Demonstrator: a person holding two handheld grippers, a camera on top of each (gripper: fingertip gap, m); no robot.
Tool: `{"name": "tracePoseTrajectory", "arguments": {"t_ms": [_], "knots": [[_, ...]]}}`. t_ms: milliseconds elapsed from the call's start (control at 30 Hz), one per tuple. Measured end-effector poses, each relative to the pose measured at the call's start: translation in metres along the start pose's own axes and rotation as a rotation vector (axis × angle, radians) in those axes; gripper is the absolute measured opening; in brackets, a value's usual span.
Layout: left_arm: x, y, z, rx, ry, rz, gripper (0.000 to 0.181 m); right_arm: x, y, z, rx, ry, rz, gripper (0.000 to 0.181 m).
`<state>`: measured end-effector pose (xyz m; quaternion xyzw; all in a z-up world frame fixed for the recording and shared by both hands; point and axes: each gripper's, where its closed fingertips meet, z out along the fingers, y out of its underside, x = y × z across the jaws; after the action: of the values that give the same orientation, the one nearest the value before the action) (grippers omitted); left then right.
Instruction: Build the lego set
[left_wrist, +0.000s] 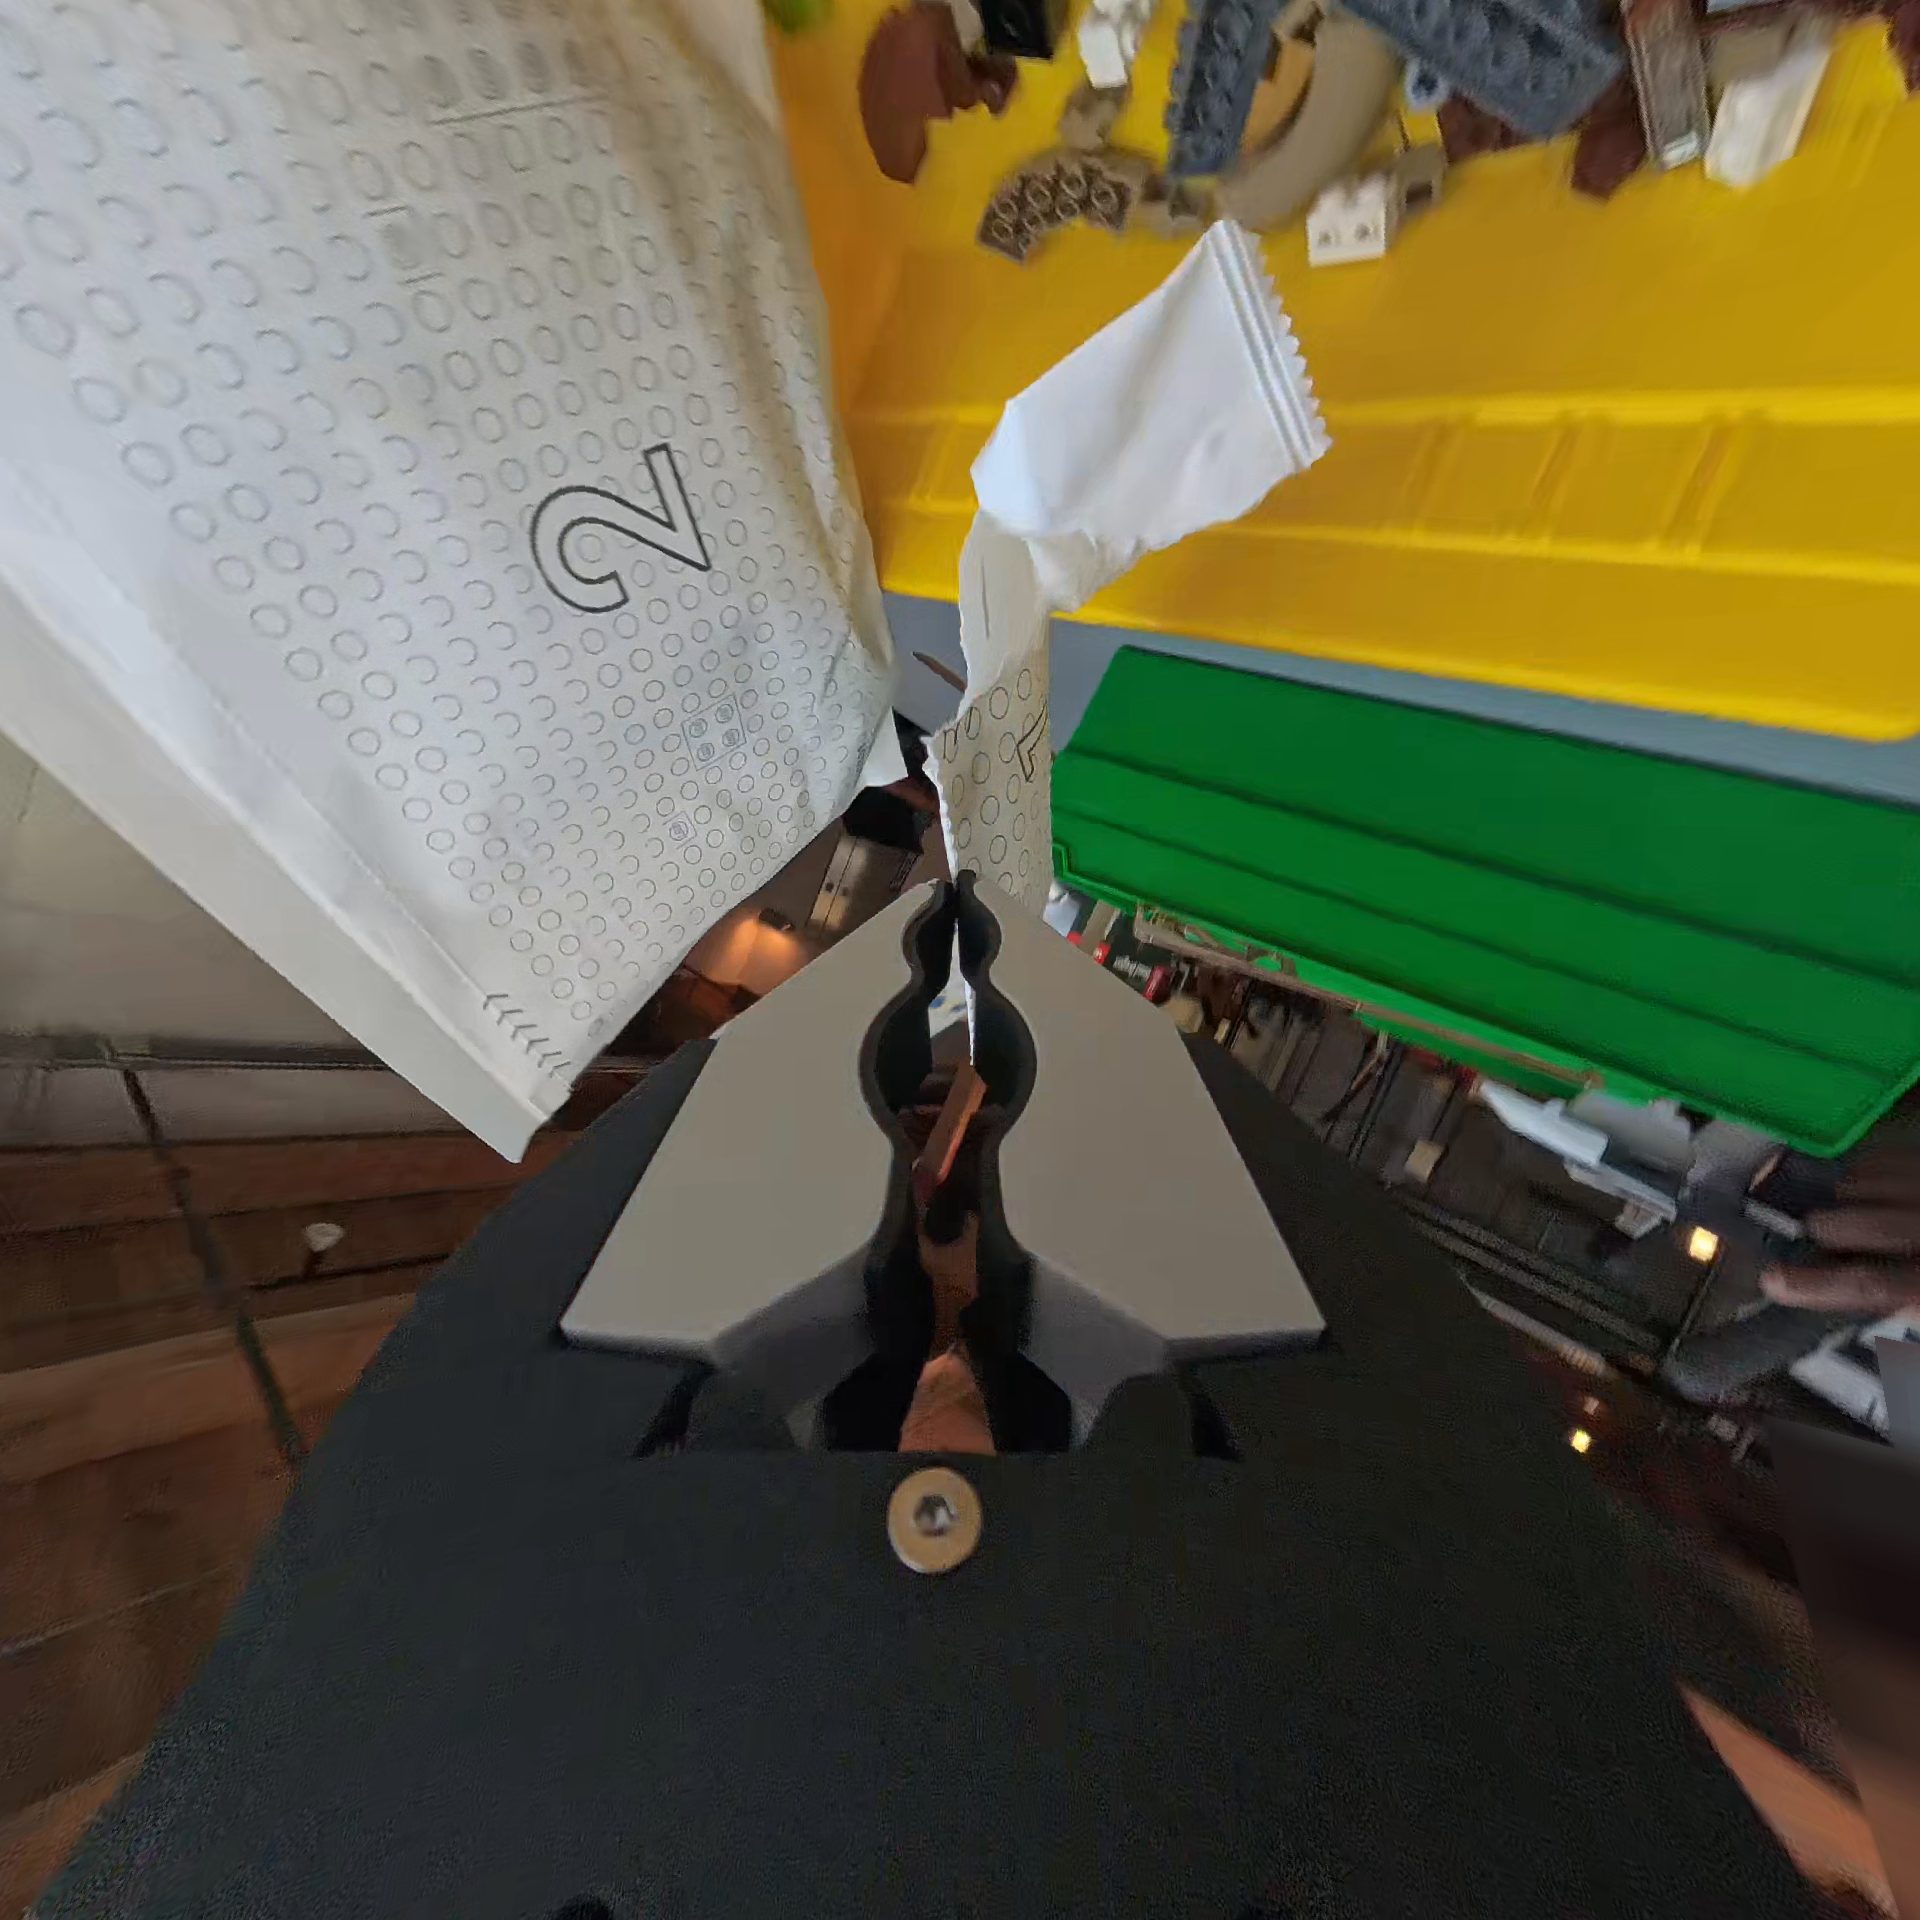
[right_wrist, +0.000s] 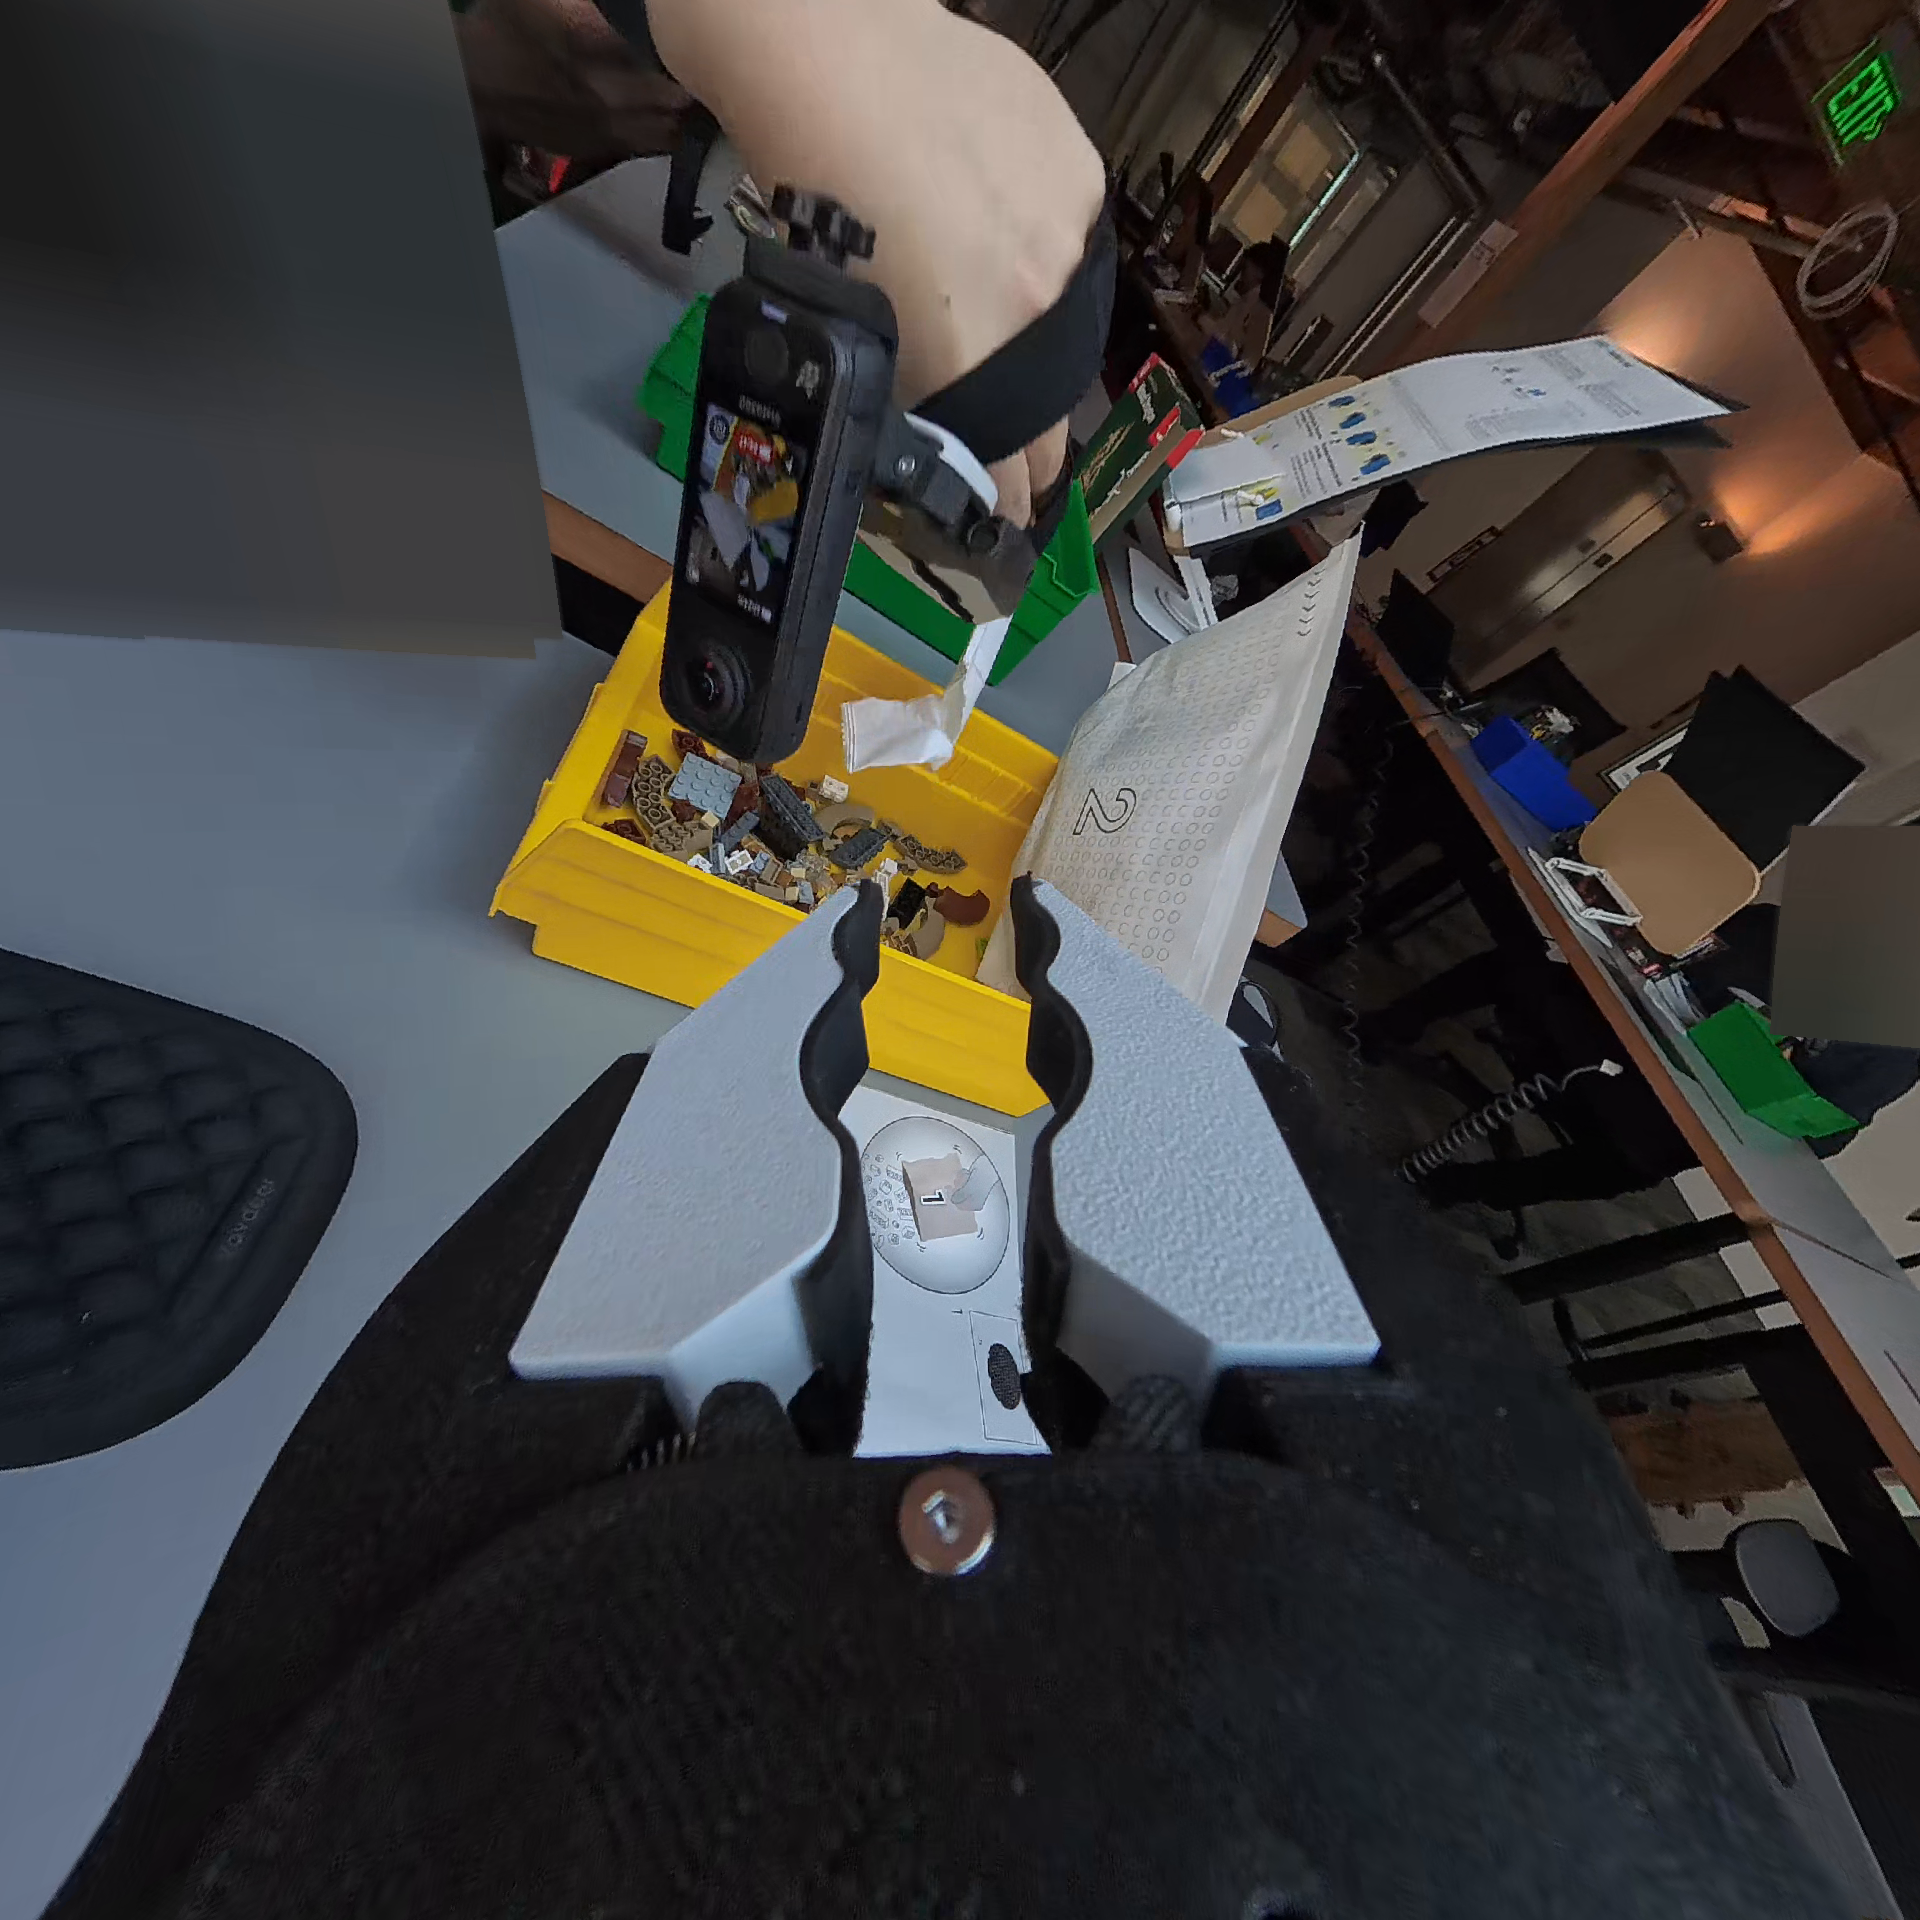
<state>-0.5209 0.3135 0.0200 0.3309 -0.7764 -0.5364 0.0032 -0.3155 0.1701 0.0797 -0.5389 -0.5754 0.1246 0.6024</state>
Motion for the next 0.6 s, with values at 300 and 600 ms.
{"name": "tracePoseTrajectory", "arguments": {"t_ms": [300,600], "knots": [[-0.018,-0.020,-0.004,-0.235,0.178,0.373,0.000,0.000,-0.006,-0.014,0.010,0.012,-0.038,0.026],[-0.023,-0.054,-0.006,-0.285,0.225,0.450,0.000,0.003,-0.008,-0.022,0.031,0.015,-0.039,0.026]]}}
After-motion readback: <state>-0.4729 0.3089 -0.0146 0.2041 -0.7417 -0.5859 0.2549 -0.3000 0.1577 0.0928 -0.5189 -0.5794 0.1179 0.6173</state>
